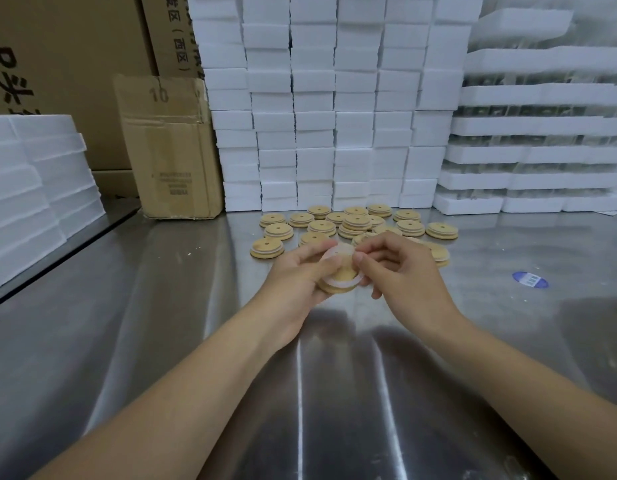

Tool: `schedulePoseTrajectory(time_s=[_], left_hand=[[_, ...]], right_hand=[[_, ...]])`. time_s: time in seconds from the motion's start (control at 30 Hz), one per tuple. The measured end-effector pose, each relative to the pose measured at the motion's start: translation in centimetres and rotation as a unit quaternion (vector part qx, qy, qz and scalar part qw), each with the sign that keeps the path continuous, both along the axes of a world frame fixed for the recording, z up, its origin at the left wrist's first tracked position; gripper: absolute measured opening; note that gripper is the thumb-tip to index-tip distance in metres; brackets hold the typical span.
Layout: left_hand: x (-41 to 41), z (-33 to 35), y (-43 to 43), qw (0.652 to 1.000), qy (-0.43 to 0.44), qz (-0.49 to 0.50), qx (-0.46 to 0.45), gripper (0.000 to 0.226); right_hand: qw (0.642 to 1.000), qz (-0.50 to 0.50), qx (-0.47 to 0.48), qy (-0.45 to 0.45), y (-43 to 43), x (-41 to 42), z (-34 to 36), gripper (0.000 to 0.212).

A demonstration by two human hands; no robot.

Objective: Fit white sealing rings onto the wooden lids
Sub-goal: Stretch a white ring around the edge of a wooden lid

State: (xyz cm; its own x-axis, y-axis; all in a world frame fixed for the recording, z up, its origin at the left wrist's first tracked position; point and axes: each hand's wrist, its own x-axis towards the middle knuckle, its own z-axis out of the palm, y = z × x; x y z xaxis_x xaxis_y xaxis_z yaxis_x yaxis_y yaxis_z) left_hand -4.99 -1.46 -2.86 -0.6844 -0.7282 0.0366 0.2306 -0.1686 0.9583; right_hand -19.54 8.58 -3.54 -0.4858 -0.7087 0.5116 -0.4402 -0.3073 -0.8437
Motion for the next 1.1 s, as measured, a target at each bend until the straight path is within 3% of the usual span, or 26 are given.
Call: schedulePoseTrajectory(time_s=[0.23, 0.5, 0.63, 0.77, 0.9, 1.1], left_hand=[[-0.2, 0.2, 1.1, 0.985, -0.031, 0.073, -0.154, 0.034], [-0.1, 0.4, 1.1, 0.973, -0.005, 0.085, -0.214, 0.034], [-0.2, 0.0, 0.3, 0.969, -0.041, 0.089, -0.226, 0.030], [0.0, -0.9, -1.0, 0.947, -0.109, 0.090, -0.289, 0.020], [0.2, -1.4, -1.5, 0.936, -0.109, 0.063, -0.329, 0.021], [0.4, -1.3, -1.4, 0.930, -0.087, 0.048, -0.353, 0.025]], right_hand=[[0.999, -0.028, 0.030, 0.032, -0.3, -0.2, -0.3, 0.012], [0.999, 0.029, 0.026, -0.011, -0.4, -0.4, -0.2, 0.005], [0.999, 0.030, 0.011, -0.010, -0.3, -0.6, -0.1, 0.010], [0.997, 0.002, 0.052, 0.053, -0.1, -0.9, -0.1, 0.014], [0.990, -0.023, 0.062, 0.122, 0.3, -0.5, 0.0, 0.015], [0.992, -0.017, 0.059, 0.112, 0.4, -0.2, 0.2, 0.008]])
